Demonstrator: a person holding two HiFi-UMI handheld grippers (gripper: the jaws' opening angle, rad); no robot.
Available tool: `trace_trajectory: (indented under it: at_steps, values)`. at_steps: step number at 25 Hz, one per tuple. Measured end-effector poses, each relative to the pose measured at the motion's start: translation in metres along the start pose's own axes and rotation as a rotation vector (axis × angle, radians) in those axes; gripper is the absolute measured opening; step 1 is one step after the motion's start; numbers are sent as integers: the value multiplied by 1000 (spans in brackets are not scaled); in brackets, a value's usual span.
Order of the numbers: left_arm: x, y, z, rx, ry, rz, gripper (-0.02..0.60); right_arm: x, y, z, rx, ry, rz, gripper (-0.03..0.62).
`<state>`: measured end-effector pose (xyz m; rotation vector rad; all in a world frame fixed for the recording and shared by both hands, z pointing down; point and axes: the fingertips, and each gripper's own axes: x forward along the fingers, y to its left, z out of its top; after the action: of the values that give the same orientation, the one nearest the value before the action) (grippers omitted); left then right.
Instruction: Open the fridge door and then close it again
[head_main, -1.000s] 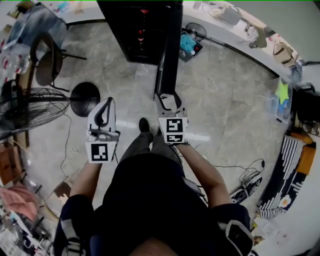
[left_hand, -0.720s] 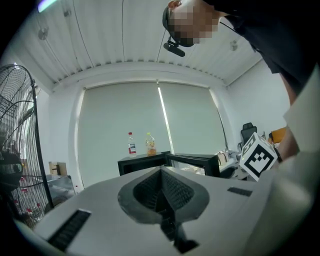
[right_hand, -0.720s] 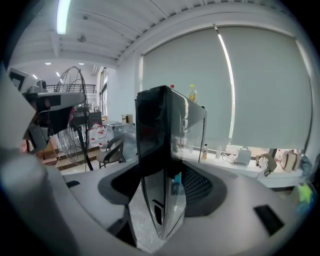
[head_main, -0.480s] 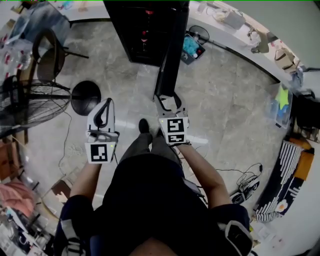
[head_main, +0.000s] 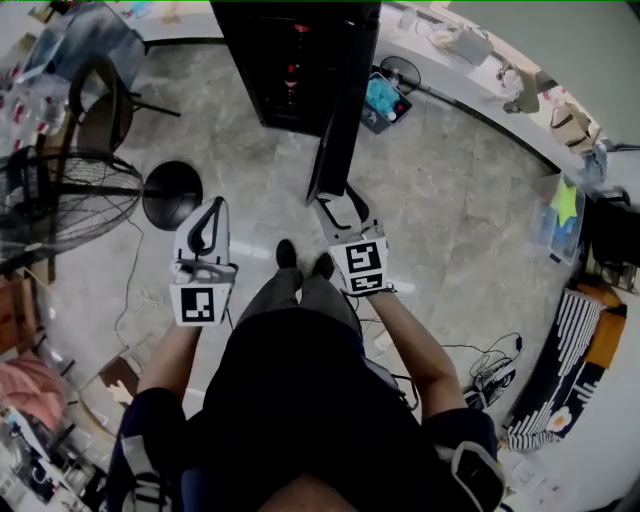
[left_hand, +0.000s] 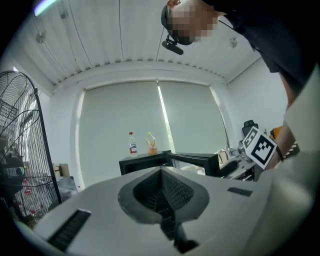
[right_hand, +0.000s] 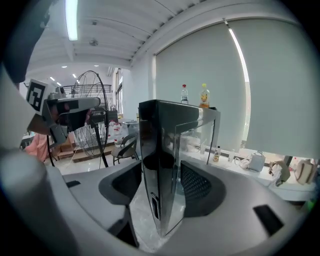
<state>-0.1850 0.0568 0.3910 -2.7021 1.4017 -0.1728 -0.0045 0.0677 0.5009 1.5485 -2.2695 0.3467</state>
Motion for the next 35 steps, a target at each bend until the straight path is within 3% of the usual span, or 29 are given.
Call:
trace_trajectory:
  at_steps: [5,16,26,35]
  values:
    - [-2,-2,2,2,9,13,23,-19,-11,12,-89,-31,39,259]
    - [-7,-9,3,3,21,53,23,-42,-33,46,-439,-77,195,272]
    - [-18,-10,1,13,50,128,23,-37,-38,61,-924,-101,352,284]
    - [-21,-7,3,9,58,191,23,-23,-33,76,-1250,-177,430,295]
